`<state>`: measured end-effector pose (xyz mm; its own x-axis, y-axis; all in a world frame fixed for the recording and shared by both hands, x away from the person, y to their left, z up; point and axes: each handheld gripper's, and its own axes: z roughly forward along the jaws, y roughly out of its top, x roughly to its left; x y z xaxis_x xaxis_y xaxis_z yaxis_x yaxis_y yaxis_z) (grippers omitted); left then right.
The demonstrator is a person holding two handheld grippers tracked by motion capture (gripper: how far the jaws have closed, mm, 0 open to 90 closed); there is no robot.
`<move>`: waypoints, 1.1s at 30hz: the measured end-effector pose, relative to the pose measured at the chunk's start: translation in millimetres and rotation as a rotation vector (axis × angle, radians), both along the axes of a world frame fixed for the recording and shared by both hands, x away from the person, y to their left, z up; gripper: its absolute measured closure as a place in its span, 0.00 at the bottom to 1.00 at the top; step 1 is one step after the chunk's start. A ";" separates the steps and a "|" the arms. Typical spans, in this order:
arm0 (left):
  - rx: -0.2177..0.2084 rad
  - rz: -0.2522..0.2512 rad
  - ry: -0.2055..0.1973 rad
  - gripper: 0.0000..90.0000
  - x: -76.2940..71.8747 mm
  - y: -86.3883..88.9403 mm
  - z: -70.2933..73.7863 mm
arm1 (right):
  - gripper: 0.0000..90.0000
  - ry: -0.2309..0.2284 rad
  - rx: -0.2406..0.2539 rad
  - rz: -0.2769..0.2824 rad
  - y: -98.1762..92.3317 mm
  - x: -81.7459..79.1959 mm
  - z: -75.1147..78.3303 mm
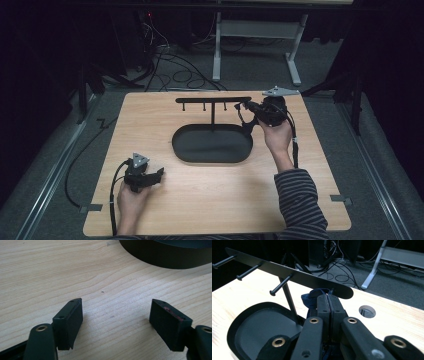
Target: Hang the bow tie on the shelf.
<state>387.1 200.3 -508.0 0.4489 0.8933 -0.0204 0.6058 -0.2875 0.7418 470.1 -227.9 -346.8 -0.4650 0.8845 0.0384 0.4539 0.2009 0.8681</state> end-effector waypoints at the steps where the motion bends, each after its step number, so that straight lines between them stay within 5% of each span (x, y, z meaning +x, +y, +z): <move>1: 0.000 0.000 0.000 0.30 0.0 0.0 0.0 | 1.00 0.000 -0.002 -0.003 -0.1 0.1 -0.1; 14: 0.001 -0.001 0.000 0.30 0.0 0.0 0.0 | 0.99 0.012 -0.026 -0.040 -2.9 3.6 -4.0; 33: 0.004 -0.004 0.000 0.30 -0.5 -0.4 0.0 | 0.91 -0.001 -0.009 -0.020 2.9 -3.2 0.3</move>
